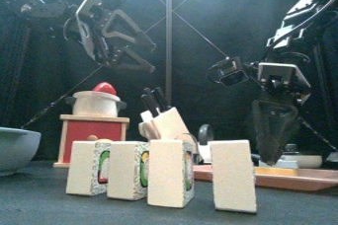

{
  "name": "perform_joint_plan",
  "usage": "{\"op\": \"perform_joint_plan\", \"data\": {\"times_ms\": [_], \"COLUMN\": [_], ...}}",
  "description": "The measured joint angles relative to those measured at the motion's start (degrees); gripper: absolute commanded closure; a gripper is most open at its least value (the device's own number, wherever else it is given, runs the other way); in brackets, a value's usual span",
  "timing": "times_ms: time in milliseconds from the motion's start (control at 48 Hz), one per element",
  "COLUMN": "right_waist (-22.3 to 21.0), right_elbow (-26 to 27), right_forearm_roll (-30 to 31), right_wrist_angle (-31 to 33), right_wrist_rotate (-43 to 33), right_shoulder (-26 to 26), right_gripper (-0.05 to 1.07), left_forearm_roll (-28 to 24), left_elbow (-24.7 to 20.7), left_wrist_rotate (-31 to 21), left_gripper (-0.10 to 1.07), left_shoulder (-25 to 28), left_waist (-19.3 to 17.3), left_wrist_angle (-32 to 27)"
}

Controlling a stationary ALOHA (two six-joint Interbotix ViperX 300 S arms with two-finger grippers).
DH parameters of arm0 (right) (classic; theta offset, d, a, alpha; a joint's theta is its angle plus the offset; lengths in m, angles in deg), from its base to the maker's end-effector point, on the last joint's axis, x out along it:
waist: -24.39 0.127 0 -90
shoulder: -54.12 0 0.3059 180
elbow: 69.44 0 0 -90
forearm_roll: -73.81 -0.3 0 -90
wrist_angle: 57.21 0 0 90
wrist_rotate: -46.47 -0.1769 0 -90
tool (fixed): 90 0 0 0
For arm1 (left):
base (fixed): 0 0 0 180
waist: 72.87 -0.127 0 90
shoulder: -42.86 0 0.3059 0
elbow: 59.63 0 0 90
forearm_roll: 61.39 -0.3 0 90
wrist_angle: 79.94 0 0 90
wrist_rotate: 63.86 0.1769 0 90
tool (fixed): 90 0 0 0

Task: Grab rice

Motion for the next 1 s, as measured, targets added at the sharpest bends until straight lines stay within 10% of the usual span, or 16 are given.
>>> {"op": "perform_joint_plan", "data": {"times_ms": [1000], "right_waist": [-19.3], "right_elbow": [-8.1], "right_forearm_roll": [12.7], "right_wrist_angle": [6.2], "right_wrist_rotate": [0.2], "right_shoulder": [-9.2], "right_gripper": [0.17], "left_forearm_roll": [0.0], "left_elbow": [0.2], "left_wrist_rotate": [0.0], "left_gripper": [-0.05], "left_shoulder": [0.0], "left_waist": [-0.1], "left_wrist_angle": [0.0]}}
